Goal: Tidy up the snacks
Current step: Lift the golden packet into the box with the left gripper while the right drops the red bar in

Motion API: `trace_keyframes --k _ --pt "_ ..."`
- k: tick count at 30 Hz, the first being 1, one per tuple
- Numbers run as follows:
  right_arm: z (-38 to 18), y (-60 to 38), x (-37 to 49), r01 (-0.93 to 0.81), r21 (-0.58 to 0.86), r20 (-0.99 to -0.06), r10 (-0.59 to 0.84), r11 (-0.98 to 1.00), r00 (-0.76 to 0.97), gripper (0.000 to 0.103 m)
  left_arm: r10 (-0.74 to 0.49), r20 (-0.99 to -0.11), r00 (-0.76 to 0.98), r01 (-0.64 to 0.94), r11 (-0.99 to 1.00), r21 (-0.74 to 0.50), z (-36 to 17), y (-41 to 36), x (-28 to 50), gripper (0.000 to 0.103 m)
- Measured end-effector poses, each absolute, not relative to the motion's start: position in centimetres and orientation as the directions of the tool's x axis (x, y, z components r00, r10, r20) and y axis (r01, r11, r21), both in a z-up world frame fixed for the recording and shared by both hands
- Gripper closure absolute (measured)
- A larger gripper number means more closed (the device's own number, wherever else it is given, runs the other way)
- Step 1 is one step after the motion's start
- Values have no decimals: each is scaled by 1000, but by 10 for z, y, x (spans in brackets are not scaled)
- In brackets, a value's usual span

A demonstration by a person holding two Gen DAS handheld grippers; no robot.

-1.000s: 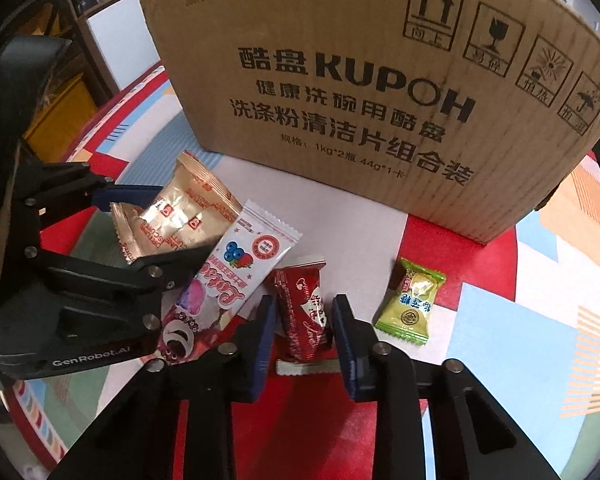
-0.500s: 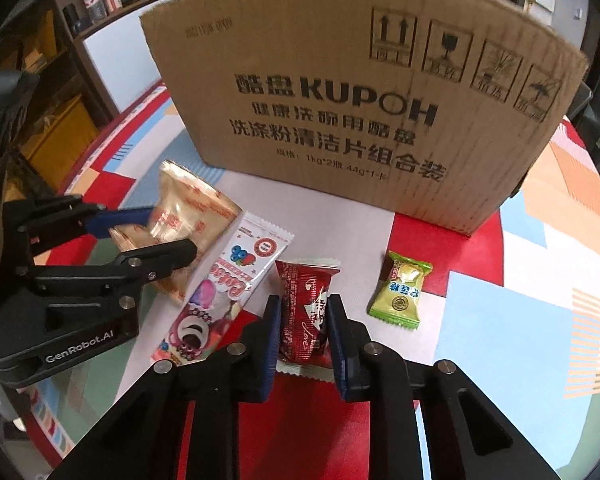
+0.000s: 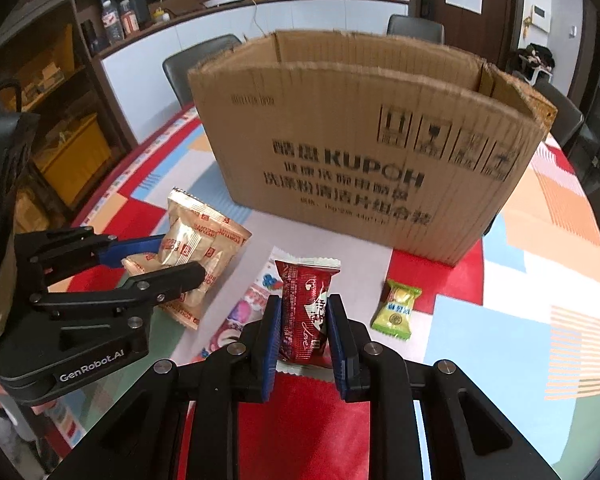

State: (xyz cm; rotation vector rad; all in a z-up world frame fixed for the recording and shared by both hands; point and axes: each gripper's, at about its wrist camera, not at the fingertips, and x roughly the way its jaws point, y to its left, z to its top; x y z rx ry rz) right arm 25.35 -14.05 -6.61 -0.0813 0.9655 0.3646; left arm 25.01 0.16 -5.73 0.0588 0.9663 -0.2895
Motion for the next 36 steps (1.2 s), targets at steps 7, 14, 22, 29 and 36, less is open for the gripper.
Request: trace_keyframes --k 7,14,22,29,36 --pt "-37 -148 246 -339 83 -766 278 937 580 79 -227 -761 608 267 961 -73 -23 -1 244 68" --pt "-2 -157 244 -323 70 -701 277 944 657 79 -249 -698 671 274 959 -79 10 -5 244 68" --pt "29 -161 249 -307 69 -635 279 949 720 79 -262 -635 726 283 956 -71 42 -10 247 68" --pt "48 -166 255 -299 69 -593 280 952 755 79 -268 -595 758 291 955 -59 63 -15 257 68" --pt "59 -171 271 -290 74 -570 280 954 773 79 -263 -574 776 288 956 -48 75 -19 270 68"
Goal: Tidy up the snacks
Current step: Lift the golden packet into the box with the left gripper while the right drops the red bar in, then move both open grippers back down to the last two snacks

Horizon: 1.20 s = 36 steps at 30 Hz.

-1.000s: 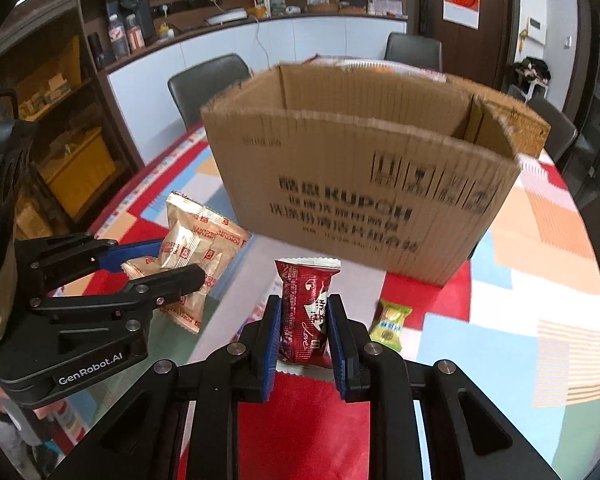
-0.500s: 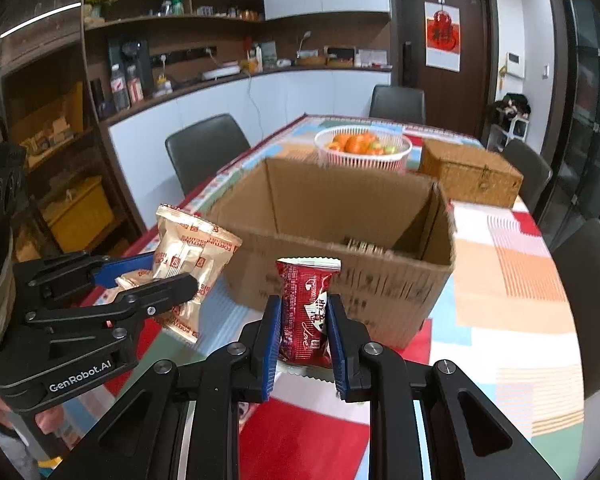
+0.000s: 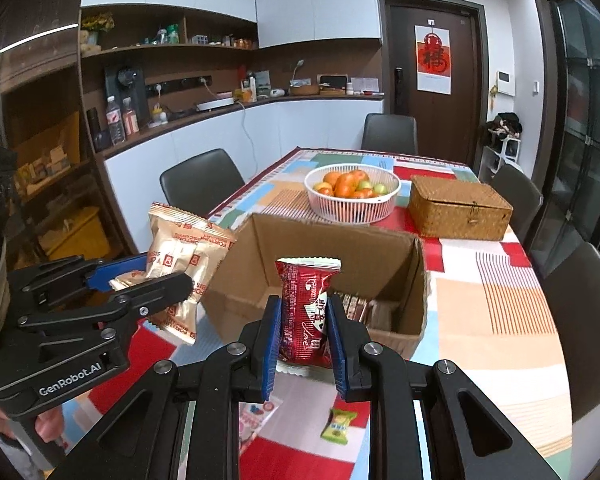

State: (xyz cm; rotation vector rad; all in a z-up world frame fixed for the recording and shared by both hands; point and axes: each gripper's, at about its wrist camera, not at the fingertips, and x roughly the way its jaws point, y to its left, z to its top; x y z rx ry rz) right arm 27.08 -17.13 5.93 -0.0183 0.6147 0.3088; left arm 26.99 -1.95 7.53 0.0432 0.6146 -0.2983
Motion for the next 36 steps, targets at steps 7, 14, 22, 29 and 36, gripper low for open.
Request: trace_keyframes --k 7,14,22,29,36 --pt "64 -177 293 -281 74 -568 272 957 777 79 -263 -581 770 288 956 -52 76 -24 290 68" --pt "59 -180 314 -268 67 -584 255 961 771 79 -255 -601 758 283 958 -50 70 -29 313 68" --pt "49 -183 337 -262 70 -606 250 962 755 79 -254 -632 733 284 957 -55 57 -38 336 68" --pt "39 -187 354 -241 70 -628 230 968 743 79 -249 -650 718 268 961 -73 49 -42 354 57" --pt "35 -192 350 -207 74 -627 207 976 751 64 -228 -640 734 255 965 -52 49 -40 333 48"
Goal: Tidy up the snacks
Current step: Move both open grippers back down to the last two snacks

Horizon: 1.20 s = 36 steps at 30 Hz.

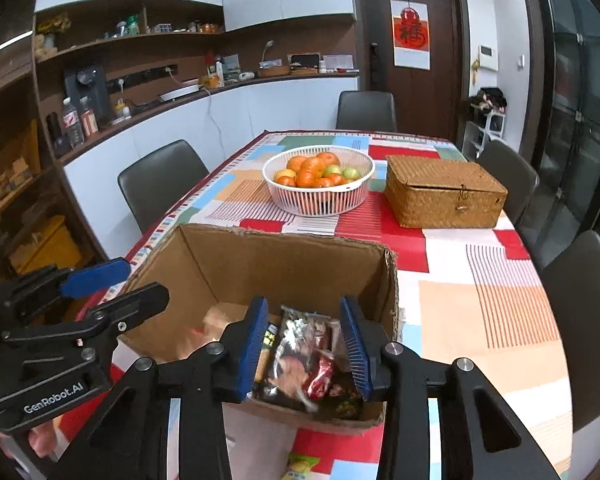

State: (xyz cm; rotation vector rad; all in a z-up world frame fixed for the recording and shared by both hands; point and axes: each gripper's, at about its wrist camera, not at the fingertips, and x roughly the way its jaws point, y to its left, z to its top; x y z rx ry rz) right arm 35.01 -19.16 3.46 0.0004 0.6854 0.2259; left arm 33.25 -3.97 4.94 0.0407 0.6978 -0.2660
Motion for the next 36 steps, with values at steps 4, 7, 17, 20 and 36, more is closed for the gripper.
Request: trace_keyframes --k 4,7,17,20,36 --pt "39 -188 329 -221 65 -602 215 973 769 64 -236 -628 741 254 965 -63 53 -38 314 48" --pt "40 -185 312 -244 84 -592 245 966 768 64 -237 -629 740 252 965 -67 54 -37 299 48" --pt "24 -188 273 -254 96 -610 258 962 749 64 -208 -660 722 234 971 -50 40 -36 254 48" --pt "14 -189 265 -258 93 -632 257 962 731 64 -205 -685 699 234 971 -51 28 -38 247 48" --pt "-66 -194 243 -229 131 -776 244 964 582 64 -197 -849 491 209 972 -105 -66 -34 226 48"
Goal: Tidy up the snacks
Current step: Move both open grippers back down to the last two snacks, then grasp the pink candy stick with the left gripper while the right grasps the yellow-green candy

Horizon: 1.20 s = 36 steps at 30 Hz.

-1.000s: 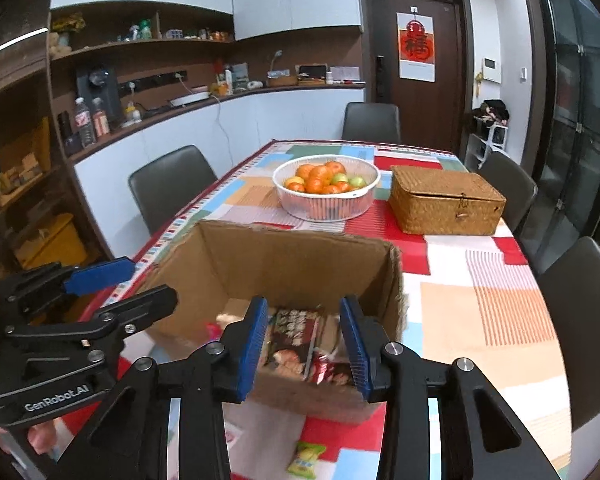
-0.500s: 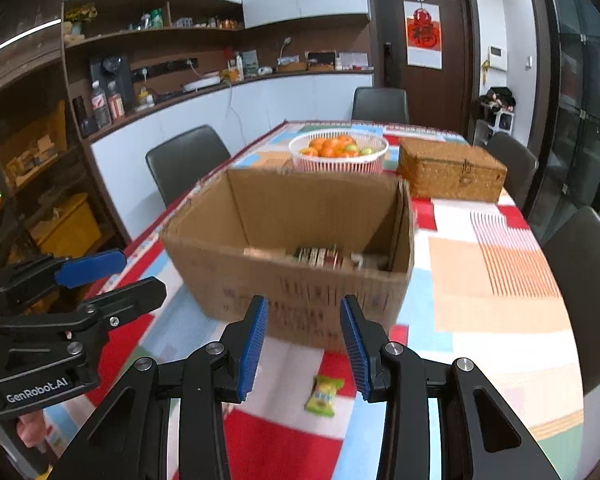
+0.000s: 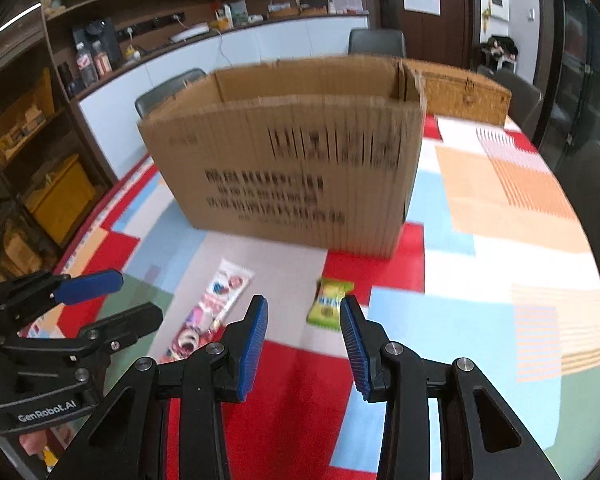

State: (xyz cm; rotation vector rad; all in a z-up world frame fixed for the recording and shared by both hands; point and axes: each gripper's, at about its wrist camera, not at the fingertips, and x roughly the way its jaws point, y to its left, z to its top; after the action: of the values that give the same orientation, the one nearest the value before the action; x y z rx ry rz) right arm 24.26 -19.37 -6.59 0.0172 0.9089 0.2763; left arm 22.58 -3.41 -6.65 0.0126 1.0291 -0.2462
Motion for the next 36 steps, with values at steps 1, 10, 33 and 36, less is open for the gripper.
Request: trace_keyframes --k 1,10,33,36 --pt "-70 -193 243 -228 131 -784 242 965 572 64 -195 -857 478 203 973 -108 -72 -34 225 48" --pt "-95 -192 248 -208 129 -827 221 970 517 64 -205 -890 408 194 972 -135 -102 -38 233 48" --pt "-126 -184 292 -200 68 -855 160 978 493 66 -151 -891 428 204 977 -67 -121 -54 255 65" --pt "-128 -178 291 -198 26 -855 125 980 504 75 -147 -890 432 215 975 -57 -121 -55 256 70"
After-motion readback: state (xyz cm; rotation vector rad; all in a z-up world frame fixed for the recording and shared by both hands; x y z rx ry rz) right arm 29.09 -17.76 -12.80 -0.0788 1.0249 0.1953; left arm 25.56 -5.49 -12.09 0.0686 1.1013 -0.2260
